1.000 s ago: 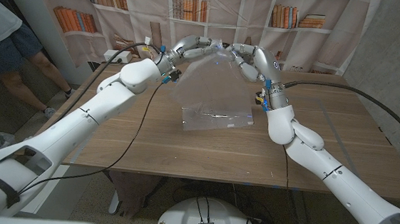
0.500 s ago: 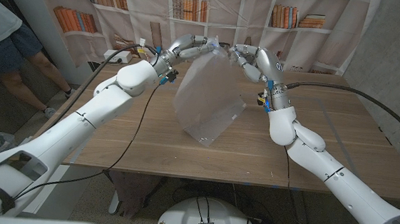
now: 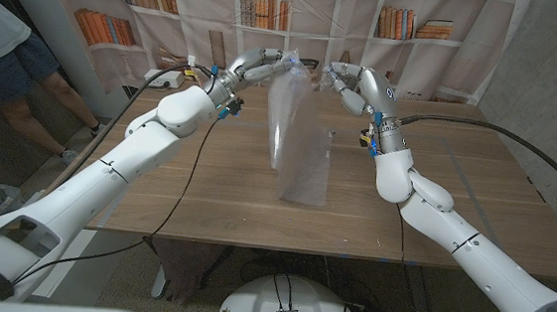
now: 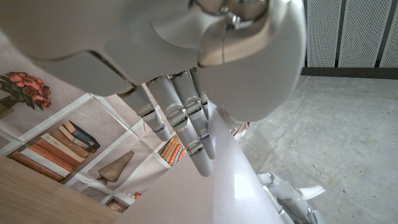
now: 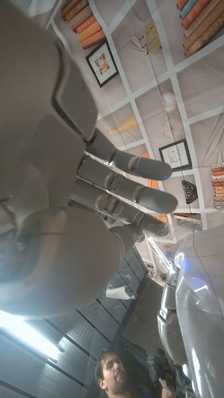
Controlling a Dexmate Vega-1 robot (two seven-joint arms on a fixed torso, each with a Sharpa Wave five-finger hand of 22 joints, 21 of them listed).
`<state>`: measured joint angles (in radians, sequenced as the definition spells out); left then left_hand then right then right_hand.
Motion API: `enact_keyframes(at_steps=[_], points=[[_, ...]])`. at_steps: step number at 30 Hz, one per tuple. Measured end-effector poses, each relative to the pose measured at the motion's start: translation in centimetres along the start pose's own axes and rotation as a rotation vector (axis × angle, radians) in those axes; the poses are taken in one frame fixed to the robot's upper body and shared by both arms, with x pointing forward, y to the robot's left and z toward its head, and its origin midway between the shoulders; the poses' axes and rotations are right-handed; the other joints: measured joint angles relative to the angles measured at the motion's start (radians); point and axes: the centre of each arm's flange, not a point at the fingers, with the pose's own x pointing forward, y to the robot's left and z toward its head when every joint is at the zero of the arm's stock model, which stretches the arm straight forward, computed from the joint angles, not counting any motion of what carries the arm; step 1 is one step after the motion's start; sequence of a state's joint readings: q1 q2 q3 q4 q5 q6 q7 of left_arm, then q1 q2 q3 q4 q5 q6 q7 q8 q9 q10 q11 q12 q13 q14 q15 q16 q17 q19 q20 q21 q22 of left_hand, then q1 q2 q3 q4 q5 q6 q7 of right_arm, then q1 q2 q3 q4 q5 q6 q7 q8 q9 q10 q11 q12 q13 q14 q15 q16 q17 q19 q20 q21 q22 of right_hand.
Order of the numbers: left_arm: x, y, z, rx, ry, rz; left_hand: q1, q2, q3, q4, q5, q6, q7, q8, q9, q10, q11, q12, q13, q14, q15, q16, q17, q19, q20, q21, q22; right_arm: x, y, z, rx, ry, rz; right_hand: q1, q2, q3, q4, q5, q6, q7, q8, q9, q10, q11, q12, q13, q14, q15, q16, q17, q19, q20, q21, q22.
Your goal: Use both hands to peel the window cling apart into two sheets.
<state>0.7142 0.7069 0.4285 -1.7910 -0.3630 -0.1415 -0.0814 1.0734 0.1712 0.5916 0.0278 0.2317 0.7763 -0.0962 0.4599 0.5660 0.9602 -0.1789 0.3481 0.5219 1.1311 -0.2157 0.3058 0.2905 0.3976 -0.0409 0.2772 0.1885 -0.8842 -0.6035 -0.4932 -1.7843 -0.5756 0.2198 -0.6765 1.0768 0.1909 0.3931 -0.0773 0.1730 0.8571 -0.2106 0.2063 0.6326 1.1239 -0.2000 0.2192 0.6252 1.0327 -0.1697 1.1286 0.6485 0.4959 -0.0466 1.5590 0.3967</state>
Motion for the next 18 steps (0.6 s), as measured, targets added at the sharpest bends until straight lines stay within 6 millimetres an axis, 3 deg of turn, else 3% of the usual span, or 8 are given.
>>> enact_keyframes(at_steps=[18], points=[[-1.9, 1.0, 0.3, 0.001, -0.010, 0.075, 0.000, 0.000, 0.000, 0.000, -0.001, 0.000, -0.004, 0.006, 0.001, -0.001, 0.001, 0.000, 0.007, 0.000, 0.000, -0.008, 0.000, -0.005, -0.005, -0.004, 0.000, -0.1, -0.3, -0.9, -0.008, 0.041, -0.012, 0.000, 0.000, 0.000, 0.000, 0.001, 0.008, 0.000, 0.001, 0.000, 0.000, 0.000, 0.000, 0.000, 0.000, 0.000, 0.000, 0.000, 0.000, 0.000, 0.000, 0.000]])
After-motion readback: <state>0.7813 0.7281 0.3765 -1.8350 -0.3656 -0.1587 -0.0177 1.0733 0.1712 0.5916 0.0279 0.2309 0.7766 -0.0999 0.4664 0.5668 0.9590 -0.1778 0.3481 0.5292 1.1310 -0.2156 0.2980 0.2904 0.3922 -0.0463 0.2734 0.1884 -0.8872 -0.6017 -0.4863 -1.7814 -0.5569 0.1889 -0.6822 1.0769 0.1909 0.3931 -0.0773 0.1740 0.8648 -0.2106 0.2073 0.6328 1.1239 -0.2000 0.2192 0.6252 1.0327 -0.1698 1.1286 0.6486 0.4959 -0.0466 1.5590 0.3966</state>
